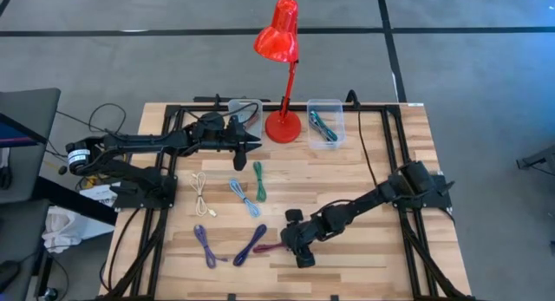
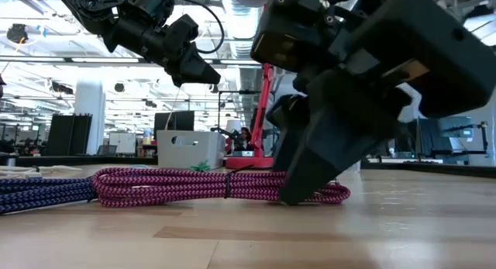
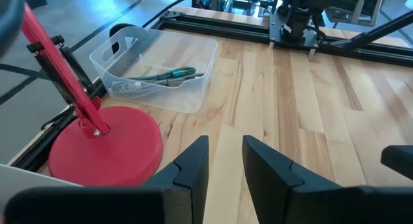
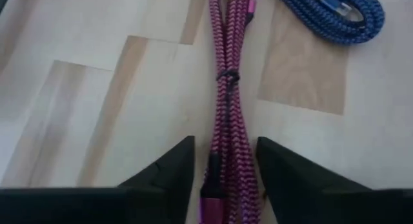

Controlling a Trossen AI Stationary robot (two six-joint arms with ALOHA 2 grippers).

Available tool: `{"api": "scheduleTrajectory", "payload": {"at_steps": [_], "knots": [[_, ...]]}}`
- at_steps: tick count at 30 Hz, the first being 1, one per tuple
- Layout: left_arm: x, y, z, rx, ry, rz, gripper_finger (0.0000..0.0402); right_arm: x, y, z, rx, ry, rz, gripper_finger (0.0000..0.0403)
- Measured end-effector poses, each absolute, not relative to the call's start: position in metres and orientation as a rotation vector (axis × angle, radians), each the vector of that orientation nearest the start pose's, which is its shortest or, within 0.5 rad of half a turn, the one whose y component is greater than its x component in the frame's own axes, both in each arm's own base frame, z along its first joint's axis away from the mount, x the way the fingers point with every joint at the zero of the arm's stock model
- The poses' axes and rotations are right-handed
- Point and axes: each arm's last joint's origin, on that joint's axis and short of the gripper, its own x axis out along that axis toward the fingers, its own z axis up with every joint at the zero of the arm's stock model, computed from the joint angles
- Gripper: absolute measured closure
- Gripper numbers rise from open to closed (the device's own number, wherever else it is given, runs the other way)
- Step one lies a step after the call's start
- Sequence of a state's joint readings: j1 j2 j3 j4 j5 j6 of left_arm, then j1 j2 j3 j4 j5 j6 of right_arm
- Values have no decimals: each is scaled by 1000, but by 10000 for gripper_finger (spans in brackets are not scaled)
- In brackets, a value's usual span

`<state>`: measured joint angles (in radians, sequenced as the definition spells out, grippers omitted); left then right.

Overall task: Pick & Place USB Port
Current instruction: Put the black and pink charger cable into the transparent bin

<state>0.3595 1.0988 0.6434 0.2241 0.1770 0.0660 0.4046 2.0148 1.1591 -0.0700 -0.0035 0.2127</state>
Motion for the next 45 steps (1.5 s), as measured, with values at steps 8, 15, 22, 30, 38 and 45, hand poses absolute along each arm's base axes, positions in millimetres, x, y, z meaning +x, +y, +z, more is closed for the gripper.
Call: {"api": "scheduleTrajectory", "payload": {"at_steps": [8, 15, 22, 30, 38, 45], "knots": [[227, 80, 263, 4, 229, 174, 307, 367, 151, 119, -10, 946, 276, 381], [226, 80, 262, 2, 236, 174, 307, 368, 149, 120, -21, 939, 271, 382], [226, 80, 262, 2, 236, 174, 307, 368, 144, 129, -91, 905, 221, 382], [226, 80, 262, 2, 236, 174, 307, 362, 129, 162, -182, 862, 127, 382], [226, 80, 262, 2, 237, 173, 307, 350, 109, 183, -224, 806, 25, 382], [226, 80, 262, 6, 237, 173, 307, 333, 91, 186, -215, 757, -35, 382]]}}
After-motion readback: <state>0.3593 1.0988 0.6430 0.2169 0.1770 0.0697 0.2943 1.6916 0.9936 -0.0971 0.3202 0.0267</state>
